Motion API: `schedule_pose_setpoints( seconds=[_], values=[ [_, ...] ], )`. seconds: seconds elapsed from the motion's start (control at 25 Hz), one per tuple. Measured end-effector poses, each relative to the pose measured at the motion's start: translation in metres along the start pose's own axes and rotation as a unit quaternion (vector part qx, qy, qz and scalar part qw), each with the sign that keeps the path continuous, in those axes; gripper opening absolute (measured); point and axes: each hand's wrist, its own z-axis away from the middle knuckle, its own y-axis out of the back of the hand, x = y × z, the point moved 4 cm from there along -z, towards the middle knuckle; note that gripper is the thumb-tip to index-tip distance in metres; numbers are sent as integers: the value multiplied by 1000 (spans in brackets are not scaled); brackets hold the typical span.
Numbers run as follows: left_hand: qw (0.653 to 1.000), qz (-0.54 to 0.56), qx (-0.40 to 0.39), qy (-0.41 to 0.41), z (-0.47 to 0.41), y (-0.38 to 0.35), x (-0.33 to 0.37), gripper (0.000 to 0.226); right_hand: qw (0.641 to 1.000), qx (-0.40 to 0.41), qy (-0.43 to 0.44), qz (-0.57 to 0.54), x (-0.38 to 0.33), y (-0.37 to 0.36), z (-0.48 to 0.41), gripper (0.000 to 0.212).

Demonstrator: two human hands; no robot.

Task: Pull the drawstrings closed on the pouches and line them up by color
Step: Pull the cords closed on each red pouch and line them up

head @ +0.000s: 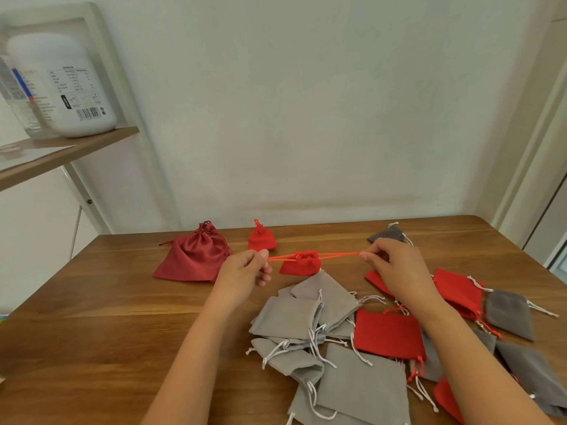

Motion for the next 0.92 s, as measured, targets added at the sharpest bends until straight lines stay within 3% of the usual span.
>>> schedule_pose_setpoints(
  seconds=[0.16, 0.28, 0.36, 0.4, 0.44, 0.48, 0.56, 0.6, 0.68, 0.72, 0.84, 0.92],
  values=[
    [990, 115, 5, 76, -3, 6, -8, 32, 999, 33, 6, 42, 6, 10, -5, 18],
    [978, 184, 7, 103, -3, 3, -9, 30, 999, 44, -4, 9, 7, 9, -4, 17],
    [954, 271, 16, 130, -1, 4, -10, 29, 995, 28, -36, -88, 9, 3, -4, 15],
    [933, 329, 15, 145, -1, 5, -10, 27, 980, 2, -58, -190, 8, -1, -4, 14],
    [906, 393, 7, 155, -1, 4, -8, 26, 944, -36, -77, -319, 7, -8, -3, 13],
    [876, 455, -4, 162, 0, 3, -6, 24, 883, -84, -88, -453, 3, -16, -1, 13],
    [836, 524, -15, 165, 1, -2, -2, 25, 732, -159, -95, -655, -7, -30, 1, 20],
    [833, 529, -15, 165, 1, -5, 0, 27, 677, -177, -103, -707, -13, -36, 3, 23],
    [836, 523, -19, 165, 2, -13, 4, 28, 615, -179, -143, -754, -20, -47, 8, 16],
    [836, 523, -24, 164, 3, -17, 4, 27, 608, -170, -168, -757, -23, -51, 10, 15],
    [843, 511, -48, 163, 4, -22, 4, 12, 635, -162, -206, -727, -29, -59, 15, 25],
    [853, 489, -64, 170, 6, -25, 3, 21, 662, -167, -208, -701, -30, -62, 15, 15]
  ],
)
